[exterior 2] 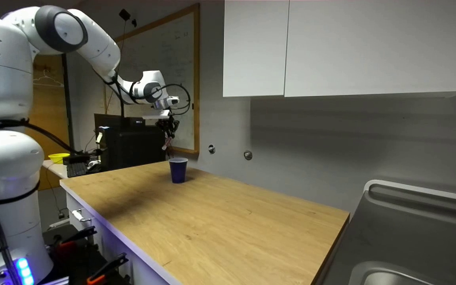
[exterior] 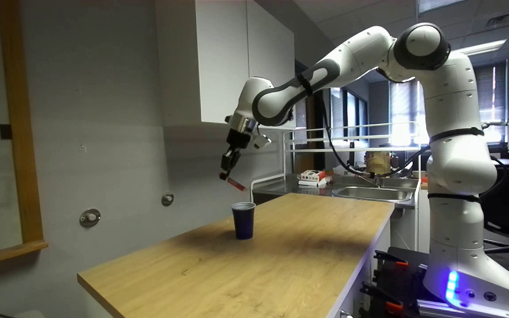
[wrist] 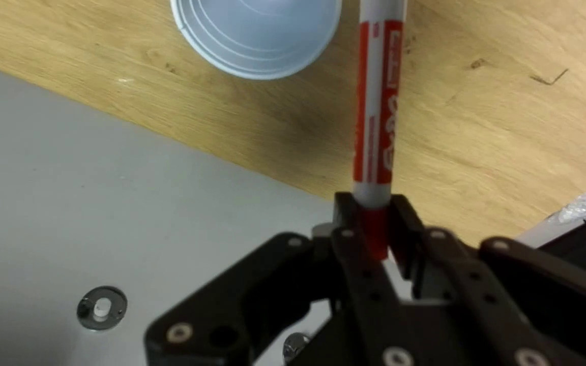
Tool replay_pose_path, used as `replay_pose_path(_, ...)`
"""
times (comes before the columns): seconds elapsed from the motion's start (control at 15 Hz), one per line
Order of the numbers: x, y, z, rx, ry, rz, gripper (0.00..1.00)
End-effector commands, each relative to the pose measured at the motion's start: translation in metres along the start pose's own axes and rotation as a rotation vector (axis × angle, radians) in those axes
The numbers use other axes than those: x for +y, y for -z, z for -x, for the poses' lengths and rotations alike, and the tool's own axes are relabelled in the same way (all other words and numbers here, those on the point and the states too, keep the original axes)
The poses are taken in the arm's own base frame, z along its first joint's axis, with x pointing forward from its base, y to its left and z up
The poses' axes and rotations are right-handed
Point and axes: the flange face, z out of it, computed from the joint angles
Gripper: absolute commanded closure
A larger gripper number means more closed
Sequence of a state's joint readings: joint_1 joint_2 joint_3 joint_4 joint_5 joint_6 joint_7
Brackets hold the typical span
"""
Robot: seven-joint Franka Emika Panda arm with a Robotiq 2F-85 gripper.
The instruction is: Pick up the red marker and put it in the dark blue cup
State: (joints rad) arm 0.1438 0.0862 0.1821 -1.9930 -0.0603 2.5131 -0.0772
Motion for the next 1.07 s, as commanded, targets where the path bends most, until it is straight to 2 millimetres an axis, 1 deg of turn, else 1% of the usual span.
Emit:
replay_pose_path(0.0,0.006,-0.04,-0.017,0.016,0.001,-0.083,0.91)
replay_pose_path(0.07,0.009,-0.048,-0.017,0.017,-0.002,-0.098,0.91)
replay_pose_path(0.2,0.02,-0.064,-0.018,0.02,-0.007,-0.118,0.91)
replay_pose_path(0.4,0.039,-0.074,-0.017,0.016,-0.003,-0.121,0.91)
replay_pose_path(0.6,0.057,-0.073,-0.015,0.012,-0.004,-0.107,0.91)
replay_pose_path(0.73,0.065,-0.069,-0.017,0.012,-0.004,-0.101,0.91)
replay_pose_path(1.0,0.065,-0.056,-0.025,0.019,-0.001,-0.097,0.91)
